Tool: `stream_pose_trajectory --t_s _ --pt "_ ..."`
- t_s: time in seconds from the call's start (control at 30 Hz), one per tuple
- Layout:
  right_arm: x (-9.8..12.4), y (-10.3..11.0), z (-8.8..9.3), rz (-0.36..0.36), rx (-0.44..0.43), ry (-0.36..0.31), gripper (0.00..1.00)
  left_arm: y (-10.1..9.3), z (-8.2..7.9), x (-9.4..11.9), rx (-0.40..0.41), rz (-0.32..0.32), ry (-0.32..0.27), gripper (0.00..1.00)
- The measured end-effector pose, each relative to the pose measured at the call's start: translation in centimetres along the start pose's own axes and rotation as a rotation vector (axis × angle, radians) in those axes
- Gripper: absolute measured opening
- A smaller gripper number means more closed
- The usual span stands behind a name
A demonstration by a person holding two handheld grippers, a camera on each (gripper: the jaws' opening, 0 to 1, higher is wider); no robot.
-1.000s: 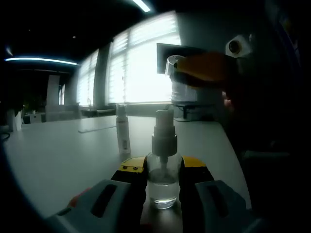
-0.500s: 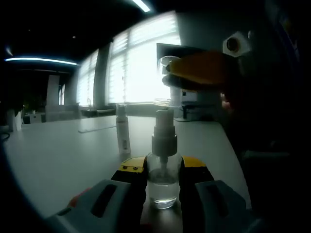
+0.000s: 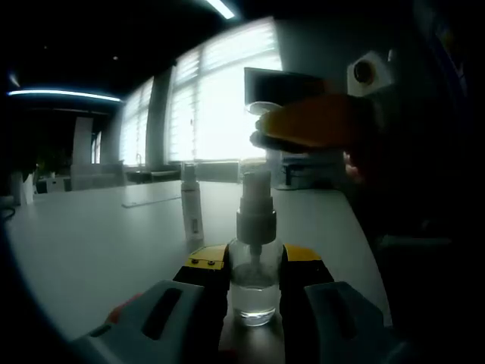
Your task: Clamp pump bottle remove cover press pump head put on cover
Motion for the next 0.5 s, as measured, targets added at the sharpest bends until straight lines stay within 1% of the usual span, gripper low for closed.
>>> stream_pose_trajectory --t_s 0.27,0.5 --pt "-0.19 0.01 0.53 0.000 -0.002 0.014 0.10 0.03 0.03 0.00 0.000 0.000 0.000 0.16" --pt "-0.32 0.12 0.97 0.002 0.018 0.028 0.10 0.04 0.04 -0.01 0.000 0.001 0.000 0.16"
Point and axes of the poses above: the point that each gripper's makers call its tool centre point, and the gripper's own axes: x roughly backward along the fingers, y roughly to its left, z roughly out of its underside, the point moved 3 cm from there along x, roughly backward along the fingers, and after that the axes turned 3 degrees about -y, right-handed, at the moved point
